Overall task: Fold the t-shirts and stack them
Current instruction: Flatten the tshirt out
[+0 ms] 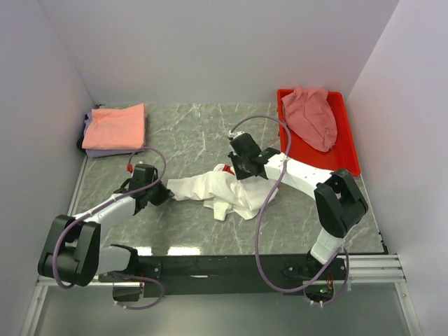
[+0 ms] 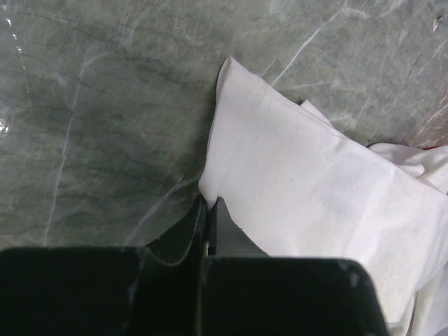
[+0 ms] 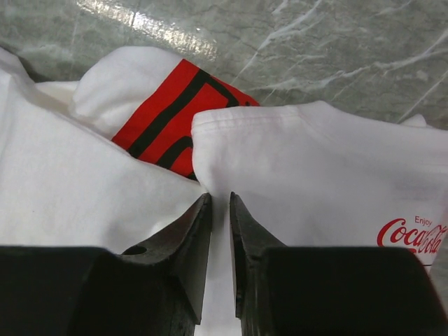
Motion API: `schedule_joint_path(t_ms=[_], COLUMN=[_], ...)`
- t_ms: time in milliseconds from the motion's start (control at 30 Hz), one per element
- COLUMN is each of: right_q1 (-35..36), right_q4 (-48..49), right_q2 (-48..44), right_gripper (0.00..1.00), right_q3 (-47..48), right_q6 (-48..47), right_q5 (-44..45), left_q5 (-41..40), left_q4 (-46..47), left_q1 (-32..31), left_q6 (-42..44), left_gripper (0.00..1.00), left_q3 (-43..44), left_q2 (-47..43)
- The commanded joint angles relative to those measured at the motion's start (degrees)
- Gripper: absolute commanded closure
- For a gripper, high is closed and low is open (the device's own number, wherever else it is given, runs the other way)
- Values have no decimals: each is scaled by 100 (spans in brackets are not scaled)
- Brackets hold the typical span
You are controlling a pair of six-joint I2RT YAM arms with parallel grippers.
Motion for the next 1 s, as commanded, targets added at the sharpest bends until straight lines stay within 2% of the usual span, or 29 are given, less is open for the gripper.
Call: schedule_joint_path(t_ms=[0,133,167,267,400,533,767,967], right_q1=[-82,-82,-82,-73,-90,-196,-433,-442], right_q4=[219,360,360,378,430,492,510,642], right_q2=[7,24,33,33,-300,-1308,-3401,-4922], right_gripper=[76,77,80,99,100,100,100,100], right_q3=[-44,-114,-106,-88,-88,-176,-194,332], right_q6=[85,-29,-21,-3,119,488,691,393], right_q5=[-35,-412,-439,-422,-80,674,1940,2320], left_q5=[-153,-188,-188,-215,-303,-303,-1242,-2172], left_q4=[-46,-98,-98,-151,-414,-739,-1539,-2031], left_q1=[-15,-15,-15,-15,-15,-15,-15,-15], left_q6=[145,136,136,128,110,136,128,206], left_gripper=[100,100,100,100,100,100,100,100], left_q3=[-11,-2,-11,7,225,630,1913,3231], left_q2=[-204,-283,-292,-354,-468,-792,-1636,-2620])
